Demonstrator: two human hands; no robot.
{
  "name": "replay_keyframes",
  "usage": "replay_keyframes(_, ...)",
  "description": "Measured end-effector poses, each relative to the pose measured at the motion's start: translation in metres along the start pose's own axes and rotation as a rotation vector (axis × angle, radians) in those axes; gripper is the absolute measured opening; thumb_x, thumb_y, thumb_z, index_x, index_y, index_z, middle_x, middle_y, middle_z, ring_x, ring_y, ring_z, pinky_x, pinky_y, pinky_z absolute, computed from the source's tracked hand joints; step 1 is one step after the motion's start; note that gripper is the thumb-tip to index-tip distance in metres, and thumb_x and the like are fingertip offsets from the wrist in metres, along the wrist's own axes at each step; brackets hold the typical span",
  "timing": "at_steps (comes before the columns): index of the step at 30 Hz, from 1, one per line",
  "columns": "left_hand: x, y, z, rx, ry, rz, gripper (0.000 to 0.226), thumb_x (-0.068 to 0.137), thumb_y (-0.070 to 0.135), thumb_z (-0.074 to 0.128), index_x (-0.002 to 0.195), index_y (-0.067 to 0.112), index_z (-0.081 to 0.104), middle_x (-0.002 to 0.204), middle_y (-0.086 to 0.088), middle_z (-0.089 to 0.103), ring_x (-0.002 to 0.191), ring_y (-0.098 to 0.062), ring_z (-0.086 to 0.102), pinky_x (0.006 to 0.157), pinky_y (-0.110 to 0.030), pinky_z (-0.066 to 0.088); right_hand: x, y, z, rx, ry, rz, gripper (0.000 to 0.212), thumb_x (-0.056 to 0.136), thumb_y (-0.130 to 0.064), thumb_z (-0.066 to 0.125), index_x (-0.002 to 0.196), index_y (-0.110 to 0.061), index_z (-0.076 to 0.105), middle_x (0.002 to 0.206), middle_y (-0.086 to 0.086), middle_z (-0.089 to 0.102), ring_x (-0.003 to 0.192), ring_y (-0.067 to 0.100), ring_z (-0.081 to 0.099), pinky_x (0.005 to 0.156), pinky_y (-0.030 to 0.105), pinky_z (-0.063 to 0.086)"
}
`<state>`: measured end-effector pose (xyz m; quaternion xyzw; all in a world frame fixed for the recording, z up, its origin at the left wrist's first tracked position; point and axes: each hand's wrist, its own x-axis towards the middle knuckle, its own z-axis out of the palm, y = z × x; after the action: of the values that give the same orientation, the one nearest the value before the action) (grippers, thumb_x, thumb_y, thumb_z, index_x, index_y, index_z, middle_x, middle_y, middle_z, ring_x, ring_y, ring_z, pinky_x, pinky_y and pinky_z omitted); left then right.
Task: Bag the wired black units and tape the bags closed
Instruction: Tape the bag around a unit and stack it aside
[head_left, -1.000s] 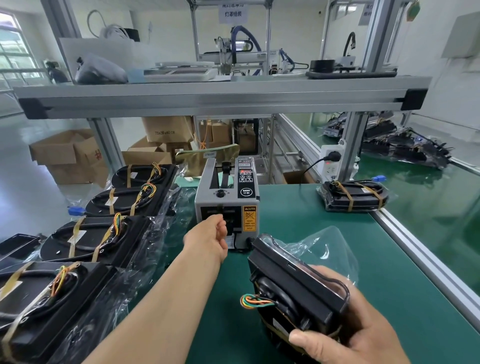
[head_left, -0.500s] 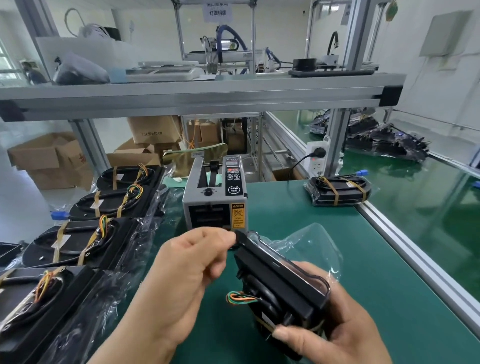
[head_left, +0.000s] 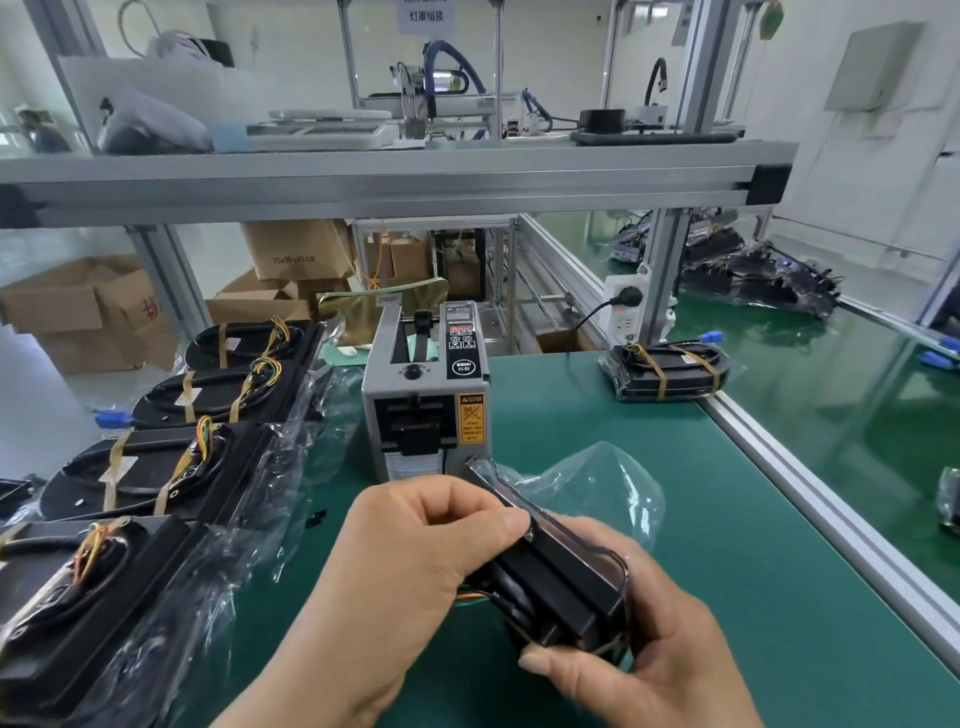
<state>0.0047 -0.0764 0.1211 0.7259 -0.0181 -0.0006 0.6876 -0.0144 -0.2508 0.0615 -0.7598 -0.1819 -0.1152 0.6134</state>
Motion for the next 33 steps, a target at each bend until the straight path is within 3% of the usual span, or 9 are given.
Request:
replay_keyframes(6,0.000,-0.003,0.001,0.050,0.034,0.025,0.013,0.072,0.018,0.081,0.068,0.009,0.073,0.071,-0.020,0.070,0.060,-0.018,0.061,0.062,-0.028,0.052,0.000,-0.001,0.001,-0.026,0.005,-0.018,0.073,0.053,-0.024,0.092,0.116,-0.048,0.063,0.099,-0.010,0.076,0.090,0.008,0.073,0.080,0.011,0.052)
replay_keyframes(10,-0.001,-0.004,0.001,0.074,0.050,0.038,0.015,0.068,0.026,0.081,0.067,0.012,0.073,0.067,-0.017,0.068,0.057,-0.015,0.059,0.058,-0.022,0.051,0.000,-0.002,0.001,-0.011,-0.003,-0.010,0.073,0.053,-0.025,0.093,0.115,-0.048,0.063,0.100,-0.010,0.076,0.092,0.007,0.073,0.080,0.010,0.052)
replay_keyframes(21,0.001,-0.007,0.003,0.114,0.069,0.070,0.024,0.059,0.036,0.078,0.067,0.015,0.073,0.069,-0.023,0.064,0.059,-0.019,0.057,0.062,-0.034,0.052,0.001,-0.003,0.002,-0.012,-0.003,-0.019,0.072,0.051,-0.024,0.092,0.112,-0.050,0.064,0.097,-0.012,0.077,0.089,0.004,0.073,0.077,0.007,0.051)
replay_keyframes(24,0.001,-0.011,0.002,0.112,0.085,0.091,0.019,0.064,0.032,0.083,0.071,0.019,0.071,0.058,-0.006,0.056,0.057,-0.014,0.050,0.058,-0.026,0.047,0.001,-0.004,0.003,-0.014,-0.002,-0.027,0.072,0.051,-0.026,0.092,0.112,-0.052,0.064,0.095,-0.014,0.076,0.088,0.004,0.073,0.077,0.007,0.051)
replay_keyframes(27,0.000,-0.012,0.002,0.101,0.125,0.120,0.025,0.066,0.030,0.084,0.081,0.034,0.065,0.055,0.009,0.045,0.052,-0.005,0.043,0.049,-0.012,0.040,0.001,-0.004,0.003,-0.012,0.007,-0.038,0.072,0.051,-0.025,0.092,0.112,-0.052,0.064,0.094,-0.014,0.077,0.088,0.004,0.073,0.076,0.007,0.051)
replay_keyframes(31,0.003,-0.015,0.001,0.065,0.150,0.103,0.019,0.076,0.019,0.077,0.081,0.033,0.066,0.056,0.005,0.051,0.052,-0.006,0.047,0.049,-0.011,0.043,0.001,-0.004,0.003,-0.007,0.002,-0.040,0.071,0.050,-0.026,0.092,0.112,-0.049,0.065,0.093,-0.013,0.077,0.087,0.003,0.073,0.076,0.006,0.050)
replay_keyframes(33,0.005,-0.016,0.000,0.058,0.151,0.099,0.016,0.080,0.016,0.074,0.077,0.030,0.067,0.055,0.004,0.054,0.050,-0.005,0.049,0.048,-0.011,0.043,0.002,-0.006,0.004,0.004,-0.002,-0.036,0.070,0.049,-0.038,0.094,0.112,-0.049,0.064,0.093,-0.014,0.076,0.087,0.003,0.073,0.077,0.006,0.050)
